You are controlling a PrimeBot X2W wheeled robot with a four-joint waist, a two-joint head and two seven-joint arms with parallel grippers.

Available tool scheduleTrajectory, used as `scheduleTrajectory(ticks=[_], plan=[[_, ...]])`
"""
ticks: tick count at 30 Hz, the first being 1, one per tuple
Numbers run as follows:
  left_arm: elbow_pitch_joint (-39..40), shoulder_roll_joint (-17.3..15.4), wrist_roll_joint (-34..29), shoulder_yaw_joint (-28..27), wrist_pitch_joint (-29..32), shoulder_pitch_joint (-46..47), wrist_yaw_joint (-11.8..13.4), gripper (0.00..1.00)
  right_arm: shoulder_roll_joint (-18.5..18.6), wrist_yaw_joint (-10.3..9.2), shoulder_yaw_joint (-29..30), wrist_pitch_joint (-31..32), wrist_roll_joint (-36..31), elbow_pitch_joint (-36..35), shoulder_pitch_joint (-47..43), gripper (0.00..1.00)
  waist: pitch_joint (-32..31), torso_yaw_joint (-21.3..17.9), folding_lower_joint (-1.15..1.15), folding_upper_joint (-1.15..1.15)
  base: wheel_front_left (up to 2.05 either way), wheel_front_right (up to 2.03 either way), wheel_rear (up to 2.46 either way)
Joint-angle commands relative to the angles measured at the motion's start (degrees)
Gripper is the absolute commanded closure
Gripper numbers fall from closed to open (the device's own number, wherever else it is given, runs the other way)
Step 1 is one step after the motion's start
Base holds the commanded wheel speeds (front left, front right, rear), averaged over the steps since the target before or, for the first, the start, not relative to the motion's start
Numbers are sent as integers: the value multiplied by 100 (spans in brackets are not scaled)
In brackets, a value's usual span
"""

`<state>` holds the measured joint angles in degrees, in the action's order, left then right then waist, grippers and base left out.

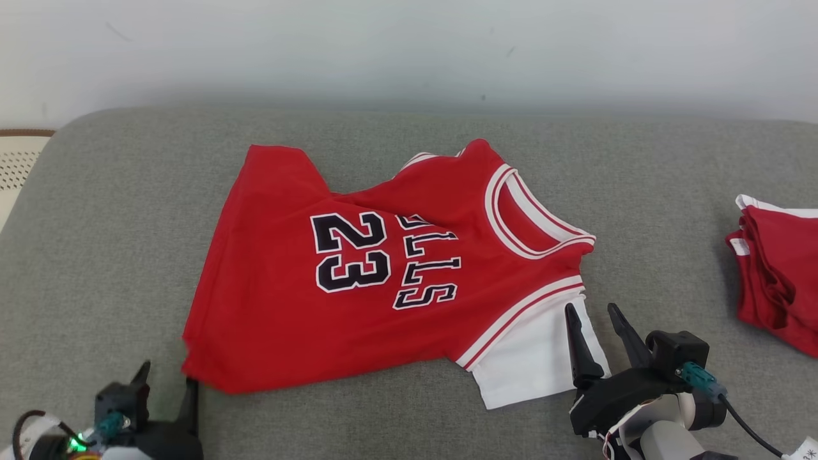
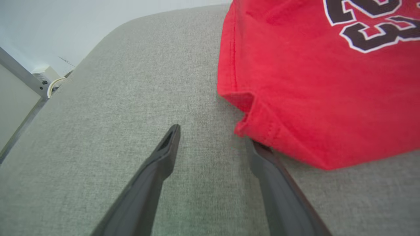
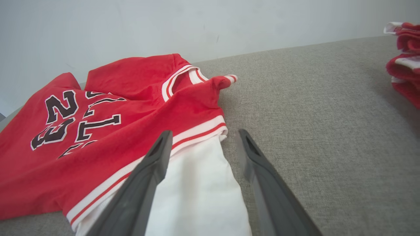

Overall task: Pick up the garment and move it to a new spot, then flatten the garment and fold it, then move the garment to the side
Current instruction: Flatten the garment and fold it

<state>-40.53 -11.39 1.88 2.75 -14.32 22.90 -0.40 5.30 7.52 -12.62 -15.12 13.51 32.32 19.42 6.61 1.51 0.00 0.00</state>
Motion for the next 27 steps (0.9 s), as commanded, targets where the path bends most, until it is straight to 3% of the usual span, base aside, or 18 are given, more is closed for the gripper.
scheduleTrajectory(ticks=[1,11,27], plan=[[41,11,72,-11,-39,76,24,0,32,-7,-20,0,6,-21,23,0,23,-27,0,0,0,0,0],[836,26,256,-239,-94,-20,176,0,56,-7,-30,0,46,-47,99,0,147,-213,0,0,0,0,0],[1094,536,452,-300,-97,-944,194,0,36,-7,38,0,23,177,-323,0,-259,-232,0,0,0,0,0]])
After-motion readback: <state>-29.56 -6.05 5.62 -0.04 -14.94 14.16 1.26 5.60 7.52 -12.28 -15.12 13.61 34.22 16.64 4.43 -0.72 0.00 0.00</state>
